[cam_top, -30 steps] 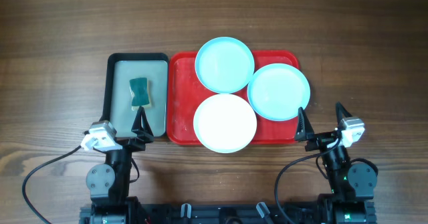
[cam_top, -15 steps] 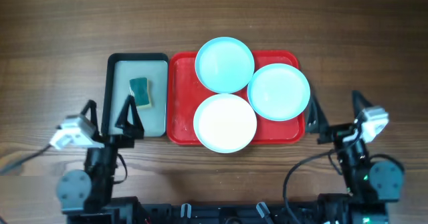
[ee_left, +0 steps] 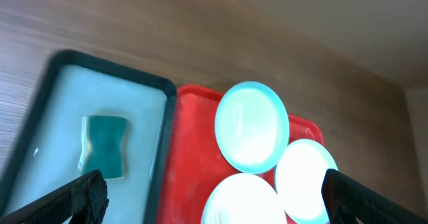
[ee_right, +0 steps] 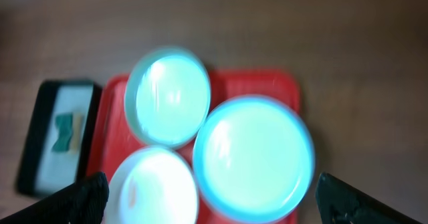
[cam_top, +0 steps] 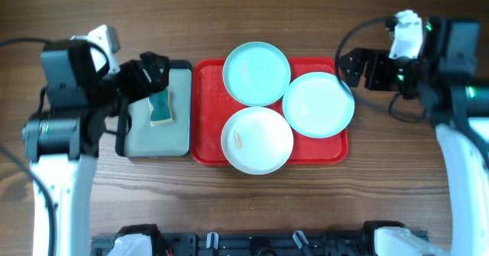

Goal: Clean dirty plates on tray and stack at the side

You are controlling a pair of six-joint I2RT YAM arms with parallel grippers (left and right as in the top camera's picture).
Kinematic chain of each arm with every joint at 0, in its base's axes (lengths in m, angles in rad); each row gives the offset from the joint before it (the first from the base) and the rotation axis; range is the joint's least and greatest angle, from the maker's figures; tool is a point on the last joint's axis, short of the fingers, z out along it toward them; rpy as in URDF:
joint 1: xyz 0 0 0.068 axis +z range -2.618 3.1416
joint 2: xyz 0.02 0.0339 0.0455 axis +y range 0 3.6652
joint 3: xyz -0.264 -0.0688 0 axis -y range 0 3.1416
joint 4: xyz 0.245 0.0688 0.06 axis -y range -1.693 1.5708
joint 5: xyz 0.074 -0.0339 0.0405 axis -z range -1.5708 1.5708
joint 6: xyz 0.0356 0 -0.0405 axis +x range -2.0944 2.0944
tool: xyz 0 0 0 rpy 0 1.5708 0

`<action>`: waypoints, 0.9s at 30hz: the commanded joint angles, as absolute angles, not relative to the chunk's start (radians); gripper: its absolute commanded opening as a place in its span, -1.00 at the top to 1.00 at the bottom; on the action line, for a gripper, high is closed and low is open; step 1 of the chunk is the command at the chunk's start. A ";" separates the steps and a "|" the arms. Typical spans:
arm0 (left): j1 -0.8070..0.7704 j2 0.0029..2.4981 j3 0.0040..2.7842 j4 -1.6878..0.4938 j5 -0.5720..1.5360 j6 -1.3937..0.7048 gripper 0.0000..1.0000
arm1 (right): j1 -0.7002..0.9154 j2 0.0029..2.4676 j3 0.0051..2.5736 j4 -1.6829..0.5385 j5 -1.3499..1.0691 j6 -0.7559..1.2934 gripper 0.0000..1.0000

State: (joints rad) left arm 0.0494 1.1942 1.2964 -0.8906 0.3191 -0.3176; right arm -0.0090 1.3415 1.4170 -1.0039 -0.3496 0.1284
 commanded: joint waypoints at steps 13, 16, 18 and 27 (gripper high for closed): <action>0.059 1.357 1.293 -1.003 0.068 -0.296 0.17 | 0.160 1.689 1.438 -0.903 -0.289 0.241 -0.26; 0.059 1.387 1.271 -1.003 0.045 -0.296 0.14 | 0.176 1.692 1.438 -0.831 -0.298 0.142 -0.07; 0.059 1.413 1.261 -0.992 0.041 -0.296 0.13 | 0.195 1.707 1.438 -0.762 -0.255 0.079 -0.03; 0.059 1.489 1.260 -0.977 0.039 -0.296 0.15 | 0.260 1.899 1.432 -0.537 -0.163 0.077 0.19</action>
